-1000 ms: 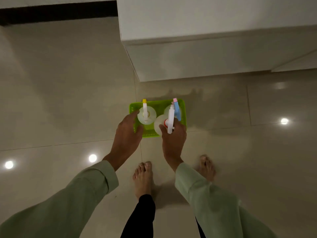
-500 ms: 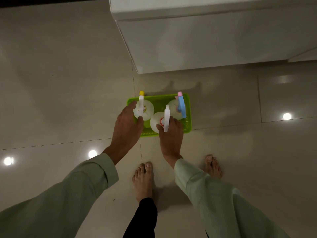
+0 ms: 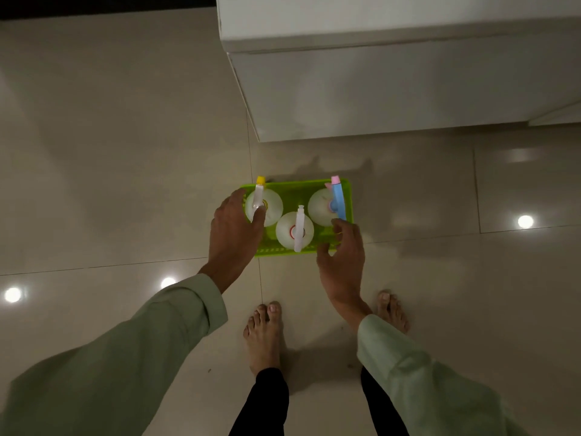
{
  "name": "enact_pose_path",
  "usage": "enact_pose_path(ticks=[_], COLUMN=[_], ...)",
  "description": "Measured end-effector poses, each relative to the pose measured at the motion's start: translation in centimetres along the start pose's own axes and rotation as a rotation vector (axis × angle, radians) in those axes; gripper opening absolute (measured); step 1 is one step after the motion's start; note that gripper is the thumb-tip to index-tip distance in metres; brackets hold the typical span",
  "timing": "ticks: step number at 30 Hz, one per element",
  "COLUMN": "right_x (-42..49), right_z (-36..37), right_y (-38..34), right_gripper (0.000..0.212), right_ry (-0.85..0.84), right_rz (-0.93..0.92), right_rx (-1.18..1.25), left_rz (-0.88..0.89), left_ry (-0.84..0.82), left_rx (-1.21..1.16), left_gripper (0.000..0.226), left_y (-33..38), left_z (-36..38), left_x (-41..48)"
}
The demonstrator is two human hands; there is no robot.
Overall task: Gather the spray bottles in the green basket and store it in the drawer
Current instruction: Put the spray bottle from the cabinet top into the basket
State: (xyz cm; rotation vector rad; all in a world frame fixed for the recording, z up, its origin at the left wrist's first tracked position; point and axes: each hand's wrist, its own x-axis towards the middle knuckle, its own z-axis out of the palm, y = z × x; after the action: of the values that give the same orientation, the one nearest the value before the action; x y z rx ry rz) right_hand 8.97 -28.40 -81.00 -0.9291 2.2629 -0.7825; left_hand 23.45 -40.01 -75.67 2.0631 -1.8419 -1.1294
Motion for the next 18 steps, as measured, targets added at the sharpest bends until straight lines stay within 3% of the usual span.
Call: enact_pose_path(ticks=[6,10,14,18], right_x=[3.2,5.2,6.6,7.5], right_z=[-1.3,-1.4,-0.7,0.0], right_y=[-1.9,-2.5,-2.8,-2.8], right_gripper=[0.024,0.044,0.059,0.028], right_ry=[0.161,0.268,0.066,-0.049], right_rz=[-0.013,-0.006,0.047,0.009], right_rx=[-0.066,-0.165,-0.118,-0.149], left_rz=[-0.053,-0.069,-0.108,-0.098], left_ry=[-0.007,0.035,0.045,0.059], left_rx=[0.102,0.157,0.133,0.107], left_gripper=[0.037,0.032,0.031,0.026], left_y=[0.1,-0.6,-1.0,-0.9], left_z=[1.3,2.0,2.3,2.5], left_x=[1.3,1.5,1.8,2.2])
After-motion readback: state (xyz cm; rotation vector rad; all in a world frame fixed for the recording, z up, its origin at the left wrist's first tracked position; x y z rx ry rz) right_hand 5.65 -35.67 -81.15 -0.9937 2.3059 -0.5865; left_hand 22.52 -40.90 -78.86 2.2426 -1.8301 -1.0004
